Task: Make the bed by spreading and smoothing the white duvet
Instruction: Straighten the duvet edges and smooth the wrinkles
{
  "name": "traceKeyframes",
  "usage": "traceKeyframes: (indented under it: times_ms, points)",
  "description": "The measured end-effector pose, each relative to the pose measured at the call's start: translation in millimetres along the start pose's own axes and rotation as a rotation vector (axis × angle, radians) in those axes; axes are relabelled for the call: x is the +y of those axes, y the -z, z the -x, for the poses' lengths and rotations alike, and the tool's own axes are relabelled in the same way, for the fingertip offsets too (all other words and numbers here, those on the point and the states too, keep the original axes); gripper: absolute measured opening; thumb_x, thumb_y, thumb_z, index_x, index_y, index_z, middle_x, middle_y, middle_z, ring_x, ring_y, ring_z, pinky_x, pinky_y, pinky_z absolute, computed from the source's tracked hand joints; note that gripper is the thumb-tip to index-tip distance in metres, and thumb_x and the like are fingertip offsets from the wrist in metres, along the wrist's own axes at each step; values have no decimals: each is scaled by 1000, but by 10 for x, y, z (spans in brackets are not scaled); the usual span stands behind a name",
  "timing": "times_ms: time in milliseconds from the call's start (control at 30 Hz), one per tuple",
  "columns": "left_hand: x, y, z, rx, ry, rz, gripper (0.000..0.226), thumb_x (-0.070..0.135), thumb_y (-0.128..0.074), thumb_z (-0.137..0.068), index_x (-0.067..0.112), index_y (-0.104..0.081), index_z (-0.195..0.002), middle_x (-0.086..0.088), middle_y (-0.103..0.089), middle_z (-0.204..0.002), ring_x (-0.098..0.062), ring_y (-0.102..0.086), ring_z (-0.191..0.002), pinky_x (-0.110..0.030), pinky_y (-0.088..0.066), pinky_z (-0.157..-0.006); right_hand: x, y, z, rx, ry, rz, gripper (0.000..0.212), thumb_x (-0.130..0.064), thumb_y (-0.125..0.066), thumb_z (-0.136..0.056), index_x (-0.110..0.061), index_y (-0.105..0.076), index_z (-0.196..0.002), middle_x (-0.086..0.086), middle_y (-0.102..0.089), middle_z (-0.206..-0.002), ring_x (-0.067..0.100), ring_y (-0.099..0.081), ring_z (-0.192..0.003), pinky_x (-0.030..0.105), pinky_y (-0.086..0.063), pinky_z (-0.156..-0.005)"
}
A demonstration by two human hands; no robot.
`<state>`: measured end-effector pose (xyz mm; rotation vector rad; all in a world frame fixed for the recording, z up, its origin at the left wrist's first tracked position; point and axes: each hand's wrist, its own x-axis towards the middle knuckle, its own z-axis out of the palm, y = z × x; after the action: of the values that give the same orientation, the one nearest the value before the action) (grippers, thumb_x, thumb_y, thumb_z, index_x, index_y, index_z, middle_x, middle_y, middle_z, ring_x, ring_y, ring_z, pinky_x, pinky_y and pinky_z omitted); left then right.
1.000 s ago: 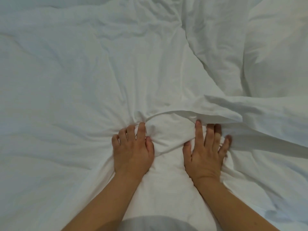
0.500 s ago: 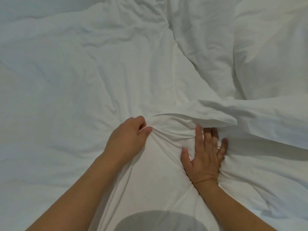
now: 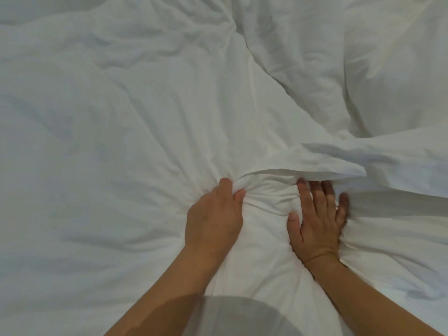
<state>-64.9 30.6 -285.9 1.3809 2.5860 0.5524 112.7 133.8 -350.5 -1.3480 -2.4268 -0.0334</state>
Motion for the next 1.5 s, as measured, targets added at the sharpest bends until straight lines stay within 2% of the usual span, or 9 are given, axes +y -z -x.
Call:
traceKeyframes:
  times_ms: [67,167,367,1000,1167,1500]
  points:
    - [-35,-66,4,61,-13,-3,32,46,-33,-101,20,-45,-88,5,-52,-66,-18,-48,-56,-30,-33,-50,-8,-19,9,22,3,8,64,-39,-32,-89,-13,-40,-147,14,-47,-143,35,-34,-139,58,-10,-117]
    - [-39,-172,47,135,-22,-7,32,43,-36,-102,18,-52,-89,3,-55,-67,-20,-53,-59,-35,-41,-49,-11,-22,1,47,6,22,63,-38,-31,-89,-13,-40,-147,14,-47,-143,35,-34,-139,59,-11,-117]
    - [-37,-283,27,183,-9,14,32,41,-38,-100,17,-56,-92,0,-59,-72,-24,-57,-64,-39,-47,-53,19,29,3,55,17,33,63,-36,-33,-88,-13,-42,-146,13,-48,-142,34,-36,-138,57,-13,-117]
    - [6,-305,60,312,-6,-94,26,45,-37,-100,25,-45,-86,3,-60,-69,-24,-59,-67,-33,-34,-53,17,53,-1,106,52,-83,66,-36,-38,-83,-15,-45,-145,12,-48,-143,33,-35,-139,55,-12,-118]
    - [21,-318,65,302,11,-123,26,48,-30,-100,27,-36,-85,4,-59,-72,-23,-59,-70,-34,-36,-54,23,61,-11,123,71,-114,66,-34,-38,-82,-14,-46,-144,12,-49,-141,34,-37,-137,56,-14,-117]
    - [60,-300,126,267,43,-205,29,44,-31,-101,20,-47,-95,6,-58,-78,-21,-56,-71,-32,-36,-55,-31,100,-17,73,53,-171,68,-33,-39,-81,-15,-44,-146,10,-48,-143,31,-35,-139,54,-10,-118]
